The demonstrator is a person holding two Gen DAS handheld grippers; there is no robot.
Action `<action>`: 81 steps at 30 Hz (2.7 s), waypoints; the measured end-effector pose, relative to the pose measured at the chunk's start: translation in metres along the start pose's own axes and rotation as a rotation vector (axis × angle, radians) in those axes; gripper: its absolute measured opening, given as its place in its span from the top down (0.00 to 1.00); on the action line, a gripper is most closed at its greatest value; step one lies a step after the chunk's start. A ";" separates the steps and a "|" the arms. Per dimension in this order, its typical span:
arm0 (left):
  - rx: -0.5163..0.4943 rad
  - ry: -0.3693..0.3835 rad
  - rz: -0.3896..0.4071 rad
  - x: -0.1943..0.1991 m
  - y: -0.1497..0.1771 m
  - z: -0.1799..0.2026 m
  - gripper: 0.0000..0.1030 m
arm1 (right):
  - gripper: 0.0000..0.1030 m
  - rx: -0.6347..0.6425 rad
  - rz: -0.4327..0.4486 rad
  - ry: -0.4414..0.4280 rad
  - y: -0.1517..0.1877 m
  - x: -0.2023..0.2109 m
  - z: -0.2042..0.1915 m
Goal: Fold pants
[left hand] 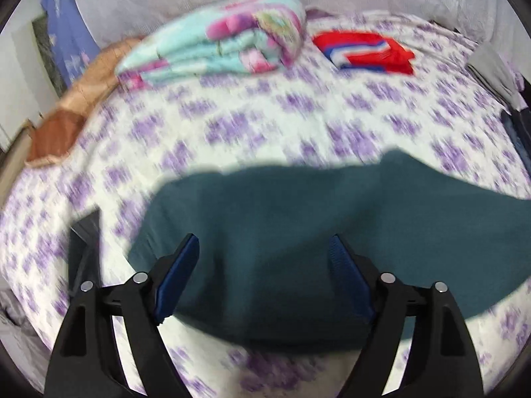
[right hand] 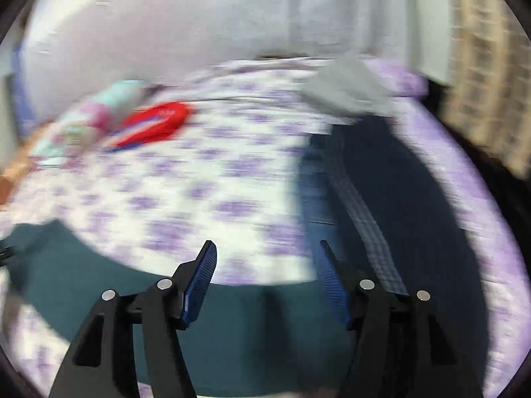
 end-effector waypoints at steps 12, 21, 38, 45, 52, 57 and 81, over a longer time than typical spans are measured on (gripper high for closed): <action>0.096 -0.058 -0.099 -0.057 -0.012 -0.066 0.22 | 0.32 0.531 -0.245 -0.427 -0.022 -0.145 -0.312; 0.192 -0.035 -0.113 -0.078 -0.008 -0.089 0.21 | 0.85 0.393 -0.291 -0.515 -0.043 -0.176 -0.325; 0.181 -0.144 -0.148 -0.044 0.036 -0.095 0.18 | 0.40 0.302 -0.310 -0.309 0.045 -0.114 -0.207; 0.270 -0.194 -0.083 -0.018 0.027 -0.099 0.17 | 0.28 -0.058 -0.114 -0.206 0.068 -0.011 -0.067; 0.109 0.030 0.054 0.026 0.012 -0.018 0.14 | 0.26 -0.330 -0.105 -0.094 0.127 0.045 0.035; -0.004 0.152 -0.004 0.012 0.020 0.047 0.14 | 0.26 -0.478 -0.083 -0.122 0.136 0.013 0.061; 0.133 0.046 0.018 0.008 0.028 -0.008 0.11 | 0.37 0.151 -0.345 -0.549 0.059 -0.096 -0.279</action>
Point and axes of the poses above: each gripper's, at about its wrist camera, not at the fingertips, and x roughly against the way its jaws point, z to its right, y to its underside, the point moved 5 cm from there along -x, roughly the way its jaws point, and after that the axes turned 7 degrees about -z, right-handed, at the moved point
